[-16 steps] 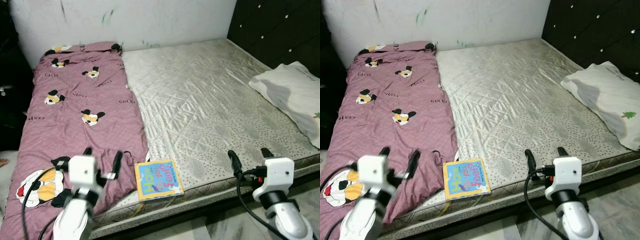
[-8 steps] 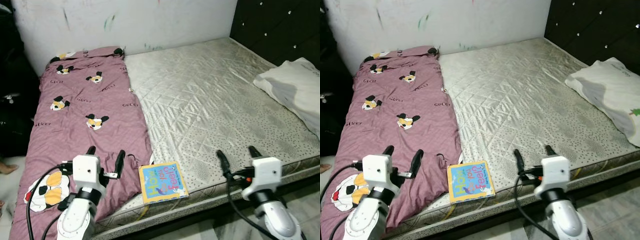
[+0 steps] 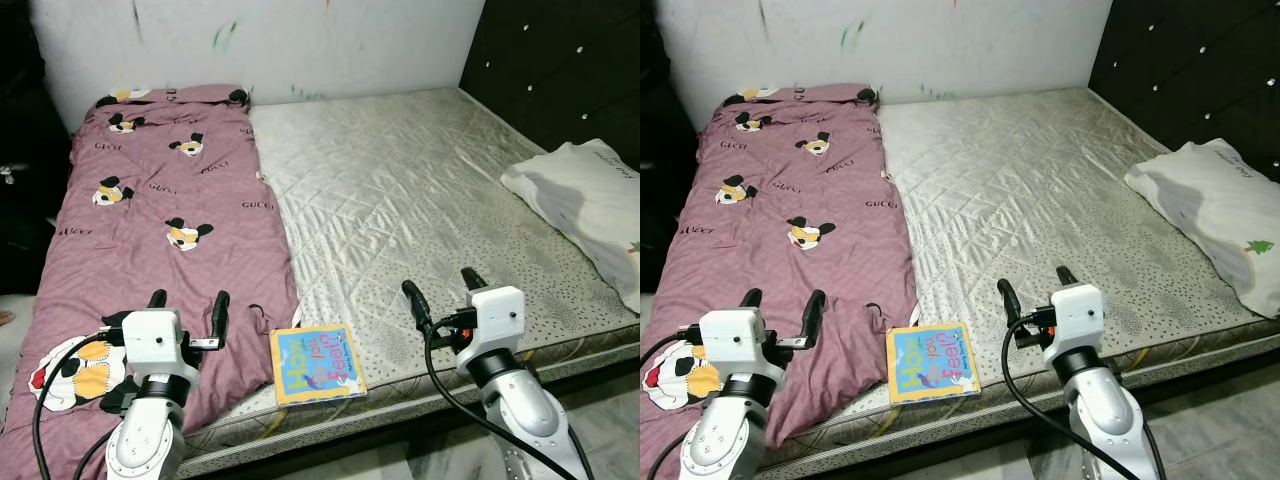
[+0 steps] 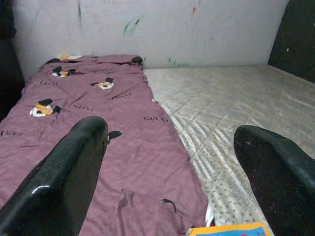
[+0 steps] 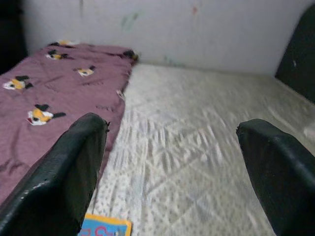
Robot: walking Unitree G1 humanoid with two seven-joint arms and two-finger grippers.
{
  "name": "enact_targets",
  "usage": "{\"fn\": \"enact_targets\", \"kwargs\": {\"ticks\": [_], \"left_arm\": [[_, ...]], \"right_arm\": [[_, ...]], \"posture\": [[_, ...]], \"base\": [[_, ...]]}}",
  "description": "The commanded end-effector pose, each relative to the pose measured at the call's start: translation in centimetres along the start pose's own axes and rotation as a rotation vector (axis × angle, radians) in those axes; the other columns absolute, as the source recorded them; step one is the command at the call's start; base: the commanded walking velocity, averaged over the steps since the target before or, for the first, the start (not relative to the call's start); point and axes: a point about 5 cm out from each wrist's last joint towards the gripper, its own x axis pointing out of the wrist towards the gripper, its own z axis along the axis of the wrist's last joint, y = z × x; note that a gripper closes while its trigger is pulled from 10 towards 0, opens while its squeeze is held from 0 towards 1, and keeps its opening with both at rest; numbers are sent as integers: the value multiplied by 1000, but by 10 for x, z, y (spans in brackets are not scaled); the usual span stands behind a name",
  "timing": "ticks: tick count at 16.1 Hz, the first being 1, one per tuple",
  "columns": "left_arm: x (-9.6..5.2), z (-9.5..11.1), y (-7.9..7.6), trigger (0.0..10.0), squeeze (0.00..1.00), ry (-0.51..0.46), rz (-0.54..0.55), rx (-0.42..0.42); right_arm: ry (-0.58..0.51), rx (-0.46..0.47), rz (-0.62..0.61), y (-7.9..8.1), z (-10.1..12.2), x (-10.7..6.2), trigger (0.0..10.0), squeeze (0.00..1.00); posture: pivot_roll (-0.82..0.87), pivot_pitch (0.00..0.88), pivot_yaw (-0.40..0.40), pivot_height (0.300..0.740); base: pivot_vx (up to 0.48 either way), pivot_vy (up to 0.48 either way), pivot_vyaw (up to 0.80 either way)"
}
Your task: Clean up the room
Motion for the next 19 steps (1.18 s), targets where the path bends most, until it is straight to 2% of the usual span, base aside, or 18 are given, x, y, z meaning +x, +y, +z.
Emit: {"fn": "enact_targets", "kwargs": {"ticks": [1,3,5,9,12,16,19], "left_arm": [[2,5,1,10000,0,-6,-3,18],[8,9,0,10000,0,-20,-11,24],[10,15,-2,10000,0,-35,-6,22],[1,5,-6,10000,0,-3,9,12],[3,-1,-3,10000,0,42,36,0],[9,-2,0,10000,0,58,70,19],[10,1,-2,10000,0,55,55,18]], "right_arm": [[29,30,-39,-2,-6,0,10000,0],[10,37,-30,7,-4,5,10000,0],[-17,26,-3,9,4,11,10000,0],[15,2,-16,4,-1,4,10000,0],[28,16,-37,6,-5,-3,10000,0],[34,57,-37,11,-4,2,10000,0],[50,21,-44,9,-4,3,10000,0]], "posture": [[16,75,18,740],[14,92,21,740],[24,122,19,740],[6,114,1,740],[1,92,22,740],[5,103,29,740],[11,140,30,740]], "base": [[0,0,0],[0,0,0],[0,0,0],[0,0,0],[0,0,0],[0,0,0],[0,0,0]]}}
